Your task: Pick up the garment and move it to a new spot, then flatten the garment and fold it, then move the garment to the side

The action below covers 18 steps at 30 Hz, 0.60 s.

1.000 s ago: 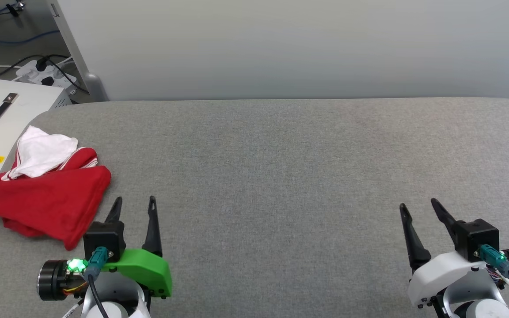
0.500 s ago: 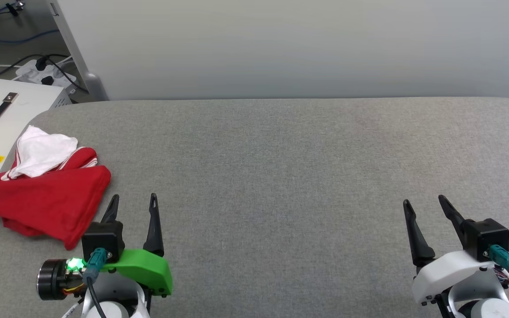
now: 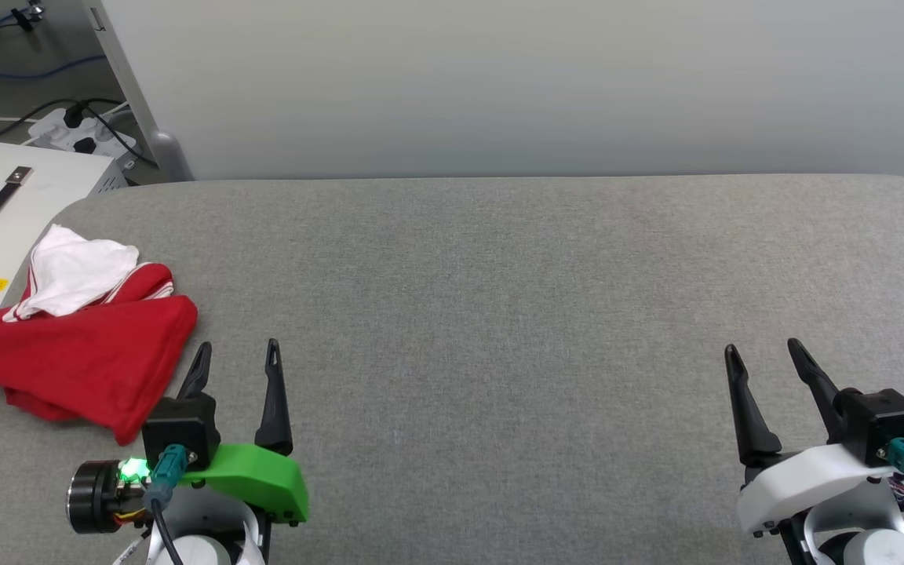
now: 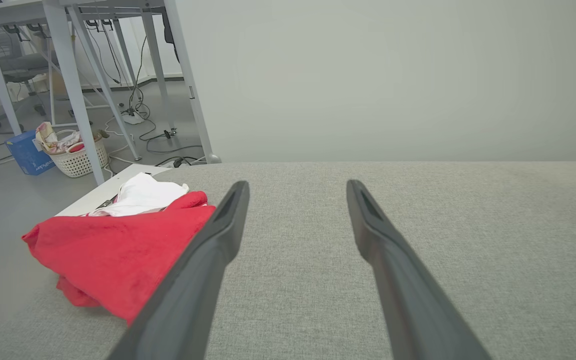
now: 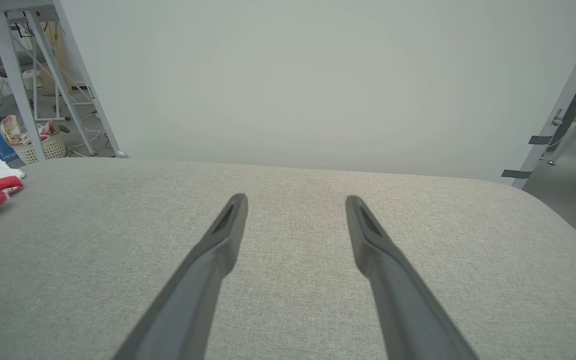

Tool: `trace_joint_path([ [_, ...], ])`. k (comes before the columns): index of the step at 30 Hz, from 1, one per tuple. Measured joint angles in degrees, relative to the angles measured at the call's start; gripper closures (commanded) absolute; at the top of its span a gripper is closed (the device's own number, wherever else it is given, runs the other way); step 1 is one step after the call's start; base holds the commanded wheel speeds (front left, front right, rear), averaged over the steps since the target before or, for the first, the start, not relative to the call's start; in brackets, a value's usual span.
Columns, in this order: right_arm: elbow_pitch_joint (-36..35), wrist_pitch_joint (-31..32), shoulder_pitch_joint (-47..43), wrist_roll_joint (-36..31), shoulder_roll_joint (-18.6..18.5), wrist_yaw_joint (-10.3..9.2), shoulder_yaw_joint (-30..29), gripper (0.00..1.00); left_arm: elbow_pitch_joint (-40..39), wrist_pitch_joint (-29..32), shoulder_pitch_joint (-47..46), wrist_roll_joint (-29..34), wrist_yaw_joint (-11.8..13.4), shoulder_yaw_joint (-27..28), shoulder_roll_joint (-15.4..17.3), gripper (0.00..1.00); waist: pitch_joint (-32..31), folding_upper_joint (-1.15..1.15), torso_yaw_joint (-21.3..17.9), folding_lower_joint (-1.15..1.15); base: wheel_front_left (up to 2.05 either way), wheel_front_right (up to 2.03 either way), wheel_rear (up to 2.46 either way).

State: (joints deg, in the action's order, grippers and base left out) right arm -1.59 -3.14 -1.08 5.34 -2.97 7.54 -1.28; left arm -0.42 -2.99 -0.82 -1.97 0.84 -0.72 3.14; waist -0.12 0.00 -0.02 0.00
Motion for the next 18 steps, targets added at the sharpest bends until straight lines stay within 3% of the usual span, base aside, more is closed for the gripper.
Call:
trace_joint_path([
  [18, -0.19, -2.11, -0.88, 2.61, 0.0, -0.01, -0.27, 0.0, 0.1, -2.11, 0.21, -1.13, 0.69, -0.63, 0.0, 0.0, -0.13, 0.0, 0.14, 0.0, 0.0, 0.0, 0.0],
])
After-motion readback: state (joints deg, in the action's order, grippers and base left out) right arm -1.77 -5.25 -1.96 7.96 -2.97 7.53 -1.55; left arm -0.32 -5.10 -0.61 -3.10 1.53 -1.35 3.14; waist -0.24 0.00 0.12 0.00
